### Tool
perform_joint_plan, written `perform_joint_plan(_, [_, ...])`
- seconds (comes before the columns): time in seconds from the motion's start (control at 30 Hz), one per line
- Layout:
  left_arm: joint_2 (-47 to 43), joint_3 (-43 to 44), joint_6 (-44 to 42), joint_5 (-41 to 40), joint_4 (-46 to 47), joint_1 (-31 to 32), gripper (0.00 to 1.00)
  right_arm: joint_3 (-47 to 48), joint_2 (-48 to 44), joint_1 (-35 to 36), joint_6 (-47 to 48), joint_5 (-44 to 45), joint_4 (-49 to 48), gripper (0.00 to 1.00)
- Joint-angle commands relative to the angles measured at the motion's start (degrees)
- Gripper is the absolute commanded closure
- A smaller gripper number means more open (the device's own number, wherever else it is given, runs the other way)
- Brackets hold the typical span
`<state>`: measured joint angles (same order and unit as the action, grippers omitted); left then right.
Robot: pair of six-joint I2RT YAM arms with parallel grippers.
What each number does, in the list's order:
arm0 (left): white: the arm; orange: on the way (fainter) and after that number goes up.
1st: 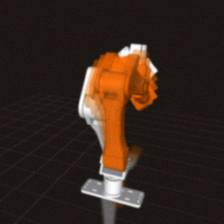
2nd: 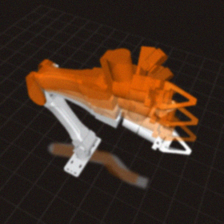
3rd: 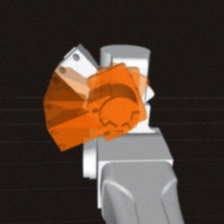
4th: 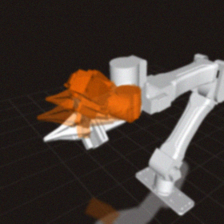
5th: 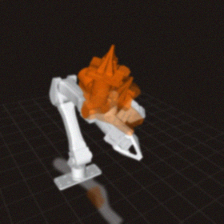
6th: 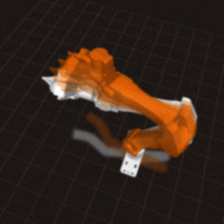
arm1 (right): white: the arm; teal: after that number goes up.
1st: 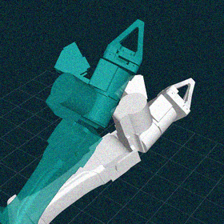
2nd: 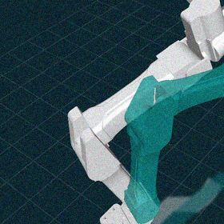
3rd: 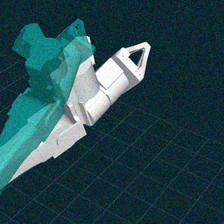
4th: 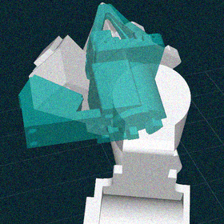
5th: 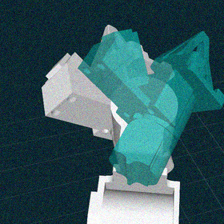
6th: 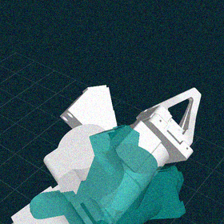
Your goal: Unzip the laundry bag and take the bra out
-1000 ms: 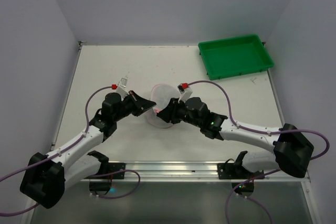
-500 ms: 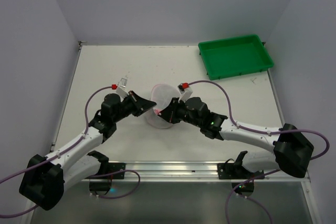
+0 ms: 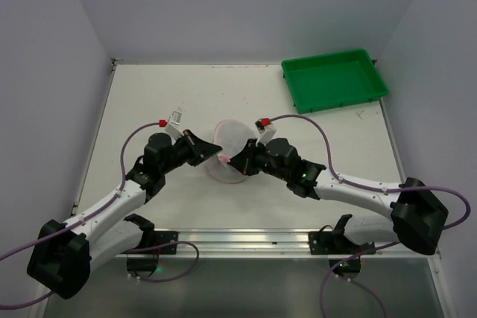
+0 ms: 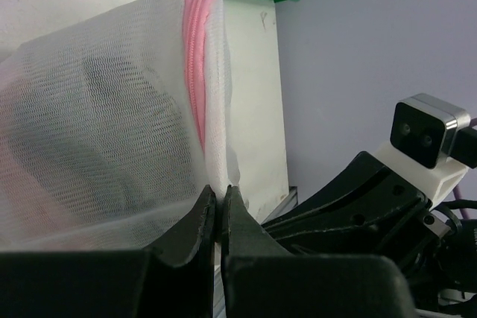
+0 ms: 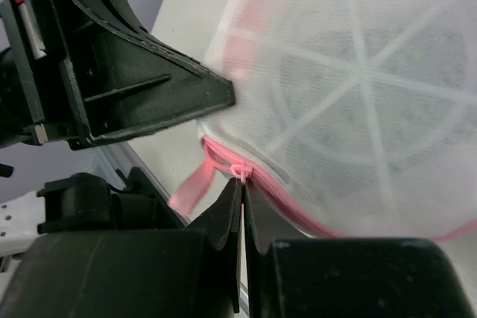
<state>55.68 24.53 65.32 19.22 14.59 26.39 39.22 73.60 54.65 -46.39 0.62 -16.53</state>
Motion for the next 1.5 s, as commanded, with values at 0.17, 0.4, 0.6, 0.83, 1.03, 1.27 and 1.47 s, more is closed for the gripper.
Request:
perform_joint_plan(0.17, [1.35, 5.7, -6.87, 1.16, -2.81, -1.96, 1.0, -3.1, -10.32, -10.08, 8.51, 1.32, 22.12, 1.0])
perform_joint_plan(0.4, [12.07, 17.19, -19.06, 9.68, -7.46, -5.29, 1.0, -1.52, -14.54, -11.94, 13.6, -0.18, 31.65, 1.0])
perform_joint_plan(0.6, [23.94, 29.76, -24.98, 11.71, -13.88, -5.74, 0.74, 1.47, -9.1, -11.24, 11.33, -10.11, 21.83, 1.0])
perform_joint_plan(0.83, [19.05, 27.69, -20.24, -0.65, -21.78, -7.05, 0.0, 11.12, 4.43, -4.65, 3.16, -7.13, 11.8, 1.0])
perform_joint_plan(1.03, [6.75, 17.85, -15.84, -11.21, -26.27, -7.58, 0.0, 13.77, 11.11, -2.36, -1.6, -5.55, 4.5, 1.0])
perform_joint_plan(1.27, [1.8, 12.82, -11.62, -8.51, -24.0, -6.27, 0.07, 15.71, 14.02, -0.25, -0.9, -4.84, 4.05, 1.0])
perform_joint_plan(1.47, [6.71, 13.08, -9.51, -7.18, -18.02, -0.12, 0.26, 16.32, 14.9, 0.28, -0.02, -4.32, 4.75, 1.0])
